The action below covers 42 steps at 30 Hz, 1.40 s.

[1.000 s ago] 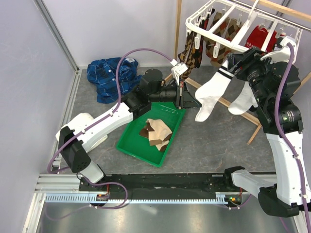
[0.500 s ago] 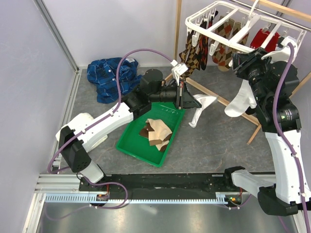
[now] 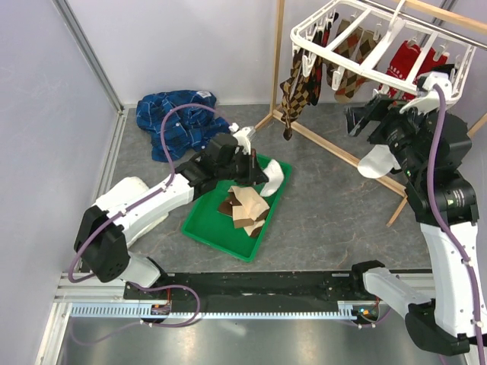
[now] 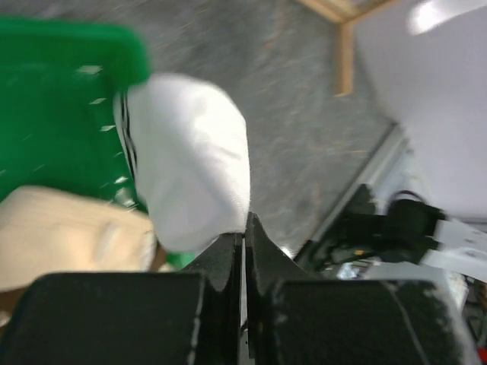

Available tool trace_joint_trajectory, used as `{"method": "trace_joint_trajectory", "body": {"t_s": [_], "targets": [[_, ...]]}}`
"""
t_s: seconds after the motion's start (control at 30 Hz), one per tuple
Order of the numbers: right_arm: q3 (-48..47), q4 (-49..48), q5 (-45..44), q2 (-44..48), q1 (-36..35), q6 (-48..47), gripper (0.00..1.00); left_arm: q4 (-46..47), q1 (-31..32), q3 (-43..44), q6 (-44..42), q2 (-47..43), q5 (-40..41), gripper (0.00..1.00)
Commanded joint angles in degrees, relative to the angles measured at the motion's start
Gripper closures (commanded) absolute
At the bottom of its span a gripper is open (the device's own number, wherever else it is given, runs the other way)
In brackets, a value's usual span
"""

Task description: Remove the socks clipped to the hanger

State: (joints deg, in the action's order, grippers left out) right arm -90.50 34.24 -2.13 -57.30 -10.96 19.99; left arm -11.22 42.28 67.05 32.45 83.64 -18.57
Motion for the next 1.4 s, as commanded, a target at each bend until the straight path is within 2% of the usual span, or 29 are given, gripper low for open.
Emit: {"method": "trace_joint_trajectory", "body": {"t_s": [0.0,0.2,0.27,0.3,0.33,0.43,0.5,0.57,0.63,0.7,0.73,0.9,1.03,1.27,1.37], "targets": [[4.3,4.0,6.7,3.0,0.3,-4.2,0.02,-5.1,-0.8,-2.6,-5.0,-1.3,10.4,0.98],[10.0,6.2,9.7,9.0,0.3,-5.8,0.02,-8.6,-1.1,-7.9,-2.2,1.4,18.3,0.98],[11.8,6.1,9.3,10.8,0.2,-5.0,0.02,-9.7,-1.1,-9.3,0.2,2.0,21.4,0.94],[12.4,6.0,9.2,11.4,0.3,-5.0,0.02,-10.0,-1.1,-9.5,0.7,2.0,21.9,0.89],[12.8,6.1,8.7,12.5,0.3,-5.0,0.02,-10.5,-1.1,-9.4,1.4,2.0,22.3,0.76],[14.4,6.0,6.1,14.8,0.2,-5.0,0.02,-13.1,-1.1,-7.6,1.6,0.5,23.8,0.54],[15.3,5.9,4.3,16.7,0.2,-5.0,0.02,-14.6,-1.1,-6.4,-0.1,-2.1,23.9,0.48],[15.2,6.2,4.4,17.6,0.3,-7.4,0.02,-14.8,-1.1,-4.3,-1.6,-4.1,23.4,0.38],[14.1,7.9,1.9,18.1,0.2,-8.6,0.02,-15.0,-1.1,-1.3,-5.7,-6.5,21.9,0.18],[12.5,9.1,-1.5,18.1,0.2,-9.3,0.02,-15.0,-1.1,1.6,-9.6,-7.9,19.4,0.14],[12.3,9.2,-4.5,18.3,0.2,-9.4,0.02,-14.9,-1.1,2.4,-10.7,-9.2,17.4,0.08],[14.2,9.2,-13.5,19.9,0.2,-10.1,0.02,-14.9,-1.1,5.6,-18.7,-10.5,12.2,0.05],[13.0,9.4,-14.2,20.5,0.2,-11.2,0.02,-14.5,-1.1,5.6,-20.8,-10.6,10.9,0.05],[9.6,10.5,-22.6,17.7,0.2,-12.4,0.02,-14.0,-1.0,5.0,-23.7,-11.7,11.7,0.07],[10.4,11.7,-24.6,15.3,0.2,-12.3,0.02,-11.9,-1.1,1.2,-23.2,-14.2,10.1,0.08]]}}
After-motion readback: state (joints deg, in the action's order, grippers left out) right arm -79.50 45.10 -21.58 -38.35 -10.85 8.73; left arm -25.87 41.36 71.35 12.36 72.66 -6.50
